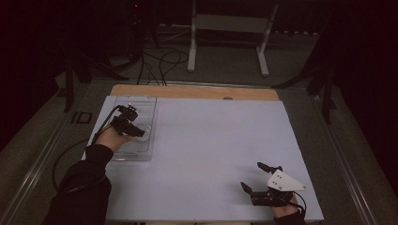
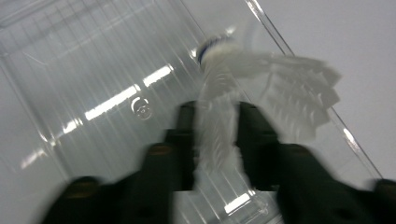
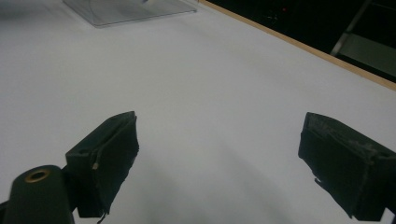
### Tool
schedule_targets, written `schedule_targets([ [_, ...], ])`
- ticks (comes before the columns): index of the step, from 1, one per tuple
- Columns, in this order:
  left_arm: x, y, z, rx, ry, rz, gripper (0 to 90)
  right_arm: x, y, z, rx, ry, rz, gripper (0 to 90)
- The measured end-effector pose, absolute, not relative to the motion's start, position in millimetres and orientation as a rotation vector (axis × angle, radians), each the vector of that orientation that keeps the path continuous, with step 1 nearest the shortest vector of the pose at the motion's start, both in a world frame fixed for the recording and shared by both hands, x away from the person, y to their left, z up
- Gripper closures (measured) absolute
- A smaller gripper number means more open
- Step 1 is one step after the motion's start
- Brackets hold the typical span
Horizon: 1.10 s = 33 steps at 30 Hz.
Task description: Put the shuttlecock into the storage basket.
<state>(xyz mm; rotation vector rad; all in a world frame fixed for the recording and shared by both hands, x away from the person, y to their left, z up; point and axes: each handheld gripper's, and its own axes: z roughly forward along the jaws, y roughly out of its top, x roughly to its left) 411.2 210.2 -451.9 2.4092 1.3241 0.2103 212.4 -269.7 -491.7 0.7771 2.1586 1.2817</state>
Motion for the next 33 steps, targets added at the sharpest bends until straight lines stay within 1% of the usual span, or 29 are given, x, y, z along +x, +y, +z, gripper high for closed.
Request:
schedule_targets([
  [1,411,210,-450,2.41,1.327,0.235,52.1,212,-270,-492,0.778,2.159,1.282,11.8],
  [3,410,209,-447,2.392,1.334,0.233,41.8,212,-270,-492,0.778,2.159,1.281,11.8],
  [5,409,209,-442,2.371,1.337,0.259,33.4,212,-270,-492,0.782,2.158,1.279,11.8],
  [9,407,208,-435,2.323,1.327,0.247,12.5,212,-270,-492,0.782,2.159,1.277,11.8],
  [10,407,208,-432,2.312,1.317,0.242,11.8,212,-270,-492,0.782,2.159,1.276,11.8],
  [12,406,206,-429,2.301,1.304,0.241,4.9,212,-270,-492,0.785,2.158,1.275,11.8],
  [15,405,204,-425,2.296,1.286,0.241,2.1,213,-269,-492,0.782,2.16,1.274,11.8],
  [20,402,200,-422,2.295,1.225,0.222,1.3,212,-270,-492,0.784,2.158,1.275,11.8],
  [22,401,198,-421,2.298,1.196,0.236,0.5,212,-270,-492,0.783,2.158,1.275,11.8],
  [29,396,189,-419,2.296,1.069,0.217,0.2,212,-270,-491,0.786,2.157,1.276,11.8],
  [33,393,181,-417,2.324,1.029,0.216,0.2,213,-269,-492,0.784,2.159,1.276,11.8],
])
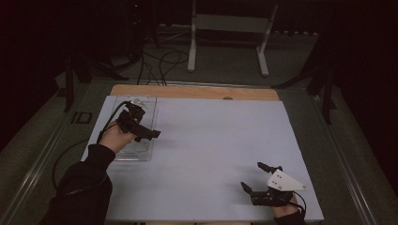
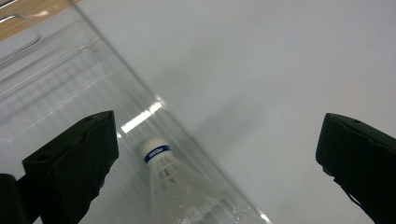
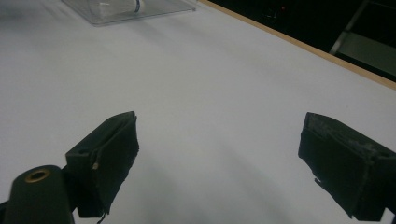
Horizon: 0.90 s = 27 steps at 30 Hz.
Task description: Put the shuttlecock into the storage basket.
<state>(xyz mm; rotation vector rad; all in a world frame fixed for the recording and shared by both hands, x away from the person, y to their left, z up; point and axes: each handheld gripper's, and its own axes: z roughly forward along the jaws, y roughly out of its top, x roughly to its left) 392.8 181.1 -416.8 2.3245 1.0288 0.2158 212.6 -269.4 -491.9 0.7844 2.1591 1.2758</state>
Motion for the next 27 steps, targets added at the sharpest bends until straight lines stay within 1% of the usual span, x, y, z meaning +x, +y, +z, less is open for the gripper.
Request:
schedule_targets([
  [5,391,173,-416,2.34,1.022,0.156,0.2,213,-270,-492,0.784,2.159,1.276,11.8],
  [11,388,164,-414,2.347,0.976,0.187,0.2,213,-270,-492,0.788,2.157,1.28,11.8],
  [23,382,150,-408,2.358,0.901,0.141,0.1,213,-270,-492,0.789,2.159,1.282,11.8],
  [26,380,147,-406,2.345,0.89,0.18,0.1,213,-270,-493,0.791,2.16,1.281,11.8],
  [27,380,146,-405,2.34,0.884,0.173,0.1,213,-270,-493,0.791,2.161,1.281,11.8],
])
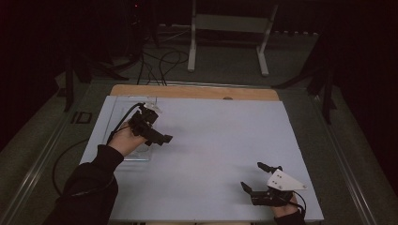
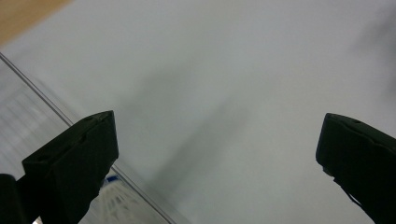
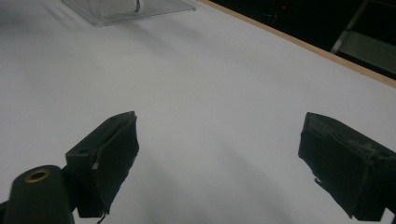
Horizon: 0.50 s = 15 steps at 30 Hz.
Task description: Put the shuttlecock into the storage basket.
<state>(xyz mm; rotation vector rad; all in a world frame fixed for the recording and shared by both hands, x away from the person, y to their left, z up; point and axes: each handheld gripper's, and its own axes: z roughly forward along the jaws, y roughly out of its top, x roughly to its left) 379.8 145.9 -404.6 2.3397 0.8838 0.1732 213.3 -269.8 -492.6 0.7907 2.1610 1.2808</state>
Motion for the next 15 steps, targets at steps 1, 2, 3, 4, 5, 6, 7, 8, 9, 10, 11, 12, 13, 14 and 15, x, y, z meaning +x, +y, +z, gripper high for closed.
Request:
schedule_targets([
  [1,379,145,-404,2.339,0.877,0.166,0.1,213,-270,-493,0.791,2.162,1.28,11.8],
  [2,379,143,-403,2.346,0.866,0.167,0.2,214,-270,-493,0.792,2.164,1.28,11.8],
  [3,378,141,-404,2.359,0.856,0.168,0.1,214,-270,-493,0.791,2.165,1.281,11.8],
  [4,377,138,-404,2.366,0.847,0.167,0.2,214,-270,-493,0.79,2.165,1.279,11.8],
  [5,376,136,-405,2.37,0.835,0.16,0.2,214,-270,-493,0.788,2.166,1.277,11.8],
  [6,376,134,-405,2.375,0.828,0.155,0.2,213,-269,-493,0.791,2.167,1.279,11.8],
  [7,375,132,-406,2.377,0.821,0.156,0.2,213,-269,-493,0.791,2.166,1.279,11.8],
  [8,375,131,-407,2.379,0.816,0.146,0.2,213,-269,-493,0.792,2.166,1.278,11.8],
  [9,374,129,-407,2.376,0.808,0.14,0.2,213,-270,-493,0.79,2.165,1.28,11.8],
  [10,374,128,-408,2.374,0.803,0.142,0.1,214,-270,-493,0.791,2.163,1.281,11.8],
  [11,373,127,-408,2.373,0.798,0.143,0.2,214,-270,-493,0.796,2.163,1.282,11.8],
  [12,373,126,-409,2.367,0.793,0.141,0.2,213,-270,-493,0.793,2.163,1.283,11.8],
  [13,372,125,-409,2.362,0.785,0.139,0.2,213,-270,-493,0.792,2.162,1.283,11.8],
  [14,372,124,-409,2.357,0.78,0.125,0.2,213,-270,-493,0.788,2.163,1.282,11.8],
  [15,370,122,-410,2.361,0.775,0.123,0.1,213,-270,-493,0.788,2.163,1.28,11.8],
])
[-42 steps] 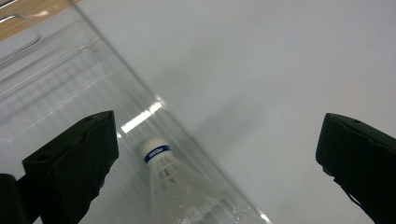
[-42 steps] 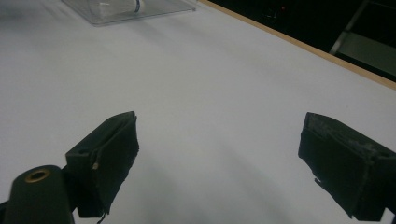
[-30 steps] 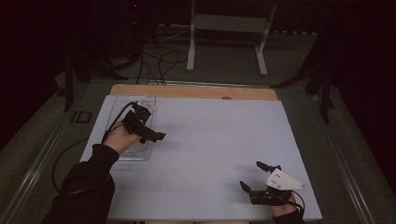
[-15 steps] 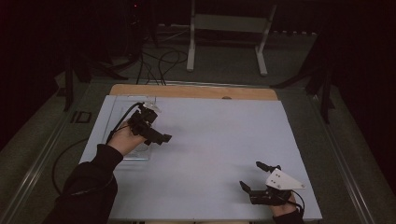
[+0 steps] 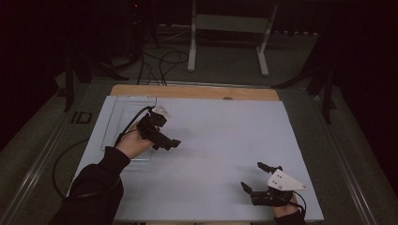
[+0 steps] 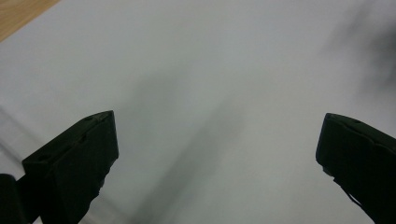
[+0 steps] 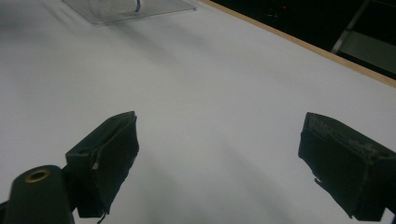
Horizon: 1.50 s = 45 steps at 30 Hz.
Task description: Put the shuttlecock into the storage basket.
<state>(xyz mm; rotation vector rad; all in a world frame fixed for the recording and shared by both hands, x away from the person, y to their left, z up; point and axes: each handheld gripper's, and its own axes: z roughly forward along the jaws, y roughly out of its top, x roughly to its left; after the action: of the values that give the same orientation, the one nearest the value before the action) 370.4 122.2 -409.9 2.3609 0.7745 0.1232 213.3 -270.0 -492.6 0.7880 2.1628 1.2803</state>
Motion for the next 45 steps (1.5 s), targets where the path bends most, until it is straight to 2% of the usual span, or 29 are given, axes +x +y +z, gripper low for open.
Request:
schedule_targets([
  [18,343,95,-419,2.378,0.613,0.099,0.2,213,-269,-492,0.787,2.164,1.277,11.8],
  [45,308,91,-450,2.38,0.523,0.031,0.1,213,-270,-491,0.783,2.164,1.276,11.8],
])
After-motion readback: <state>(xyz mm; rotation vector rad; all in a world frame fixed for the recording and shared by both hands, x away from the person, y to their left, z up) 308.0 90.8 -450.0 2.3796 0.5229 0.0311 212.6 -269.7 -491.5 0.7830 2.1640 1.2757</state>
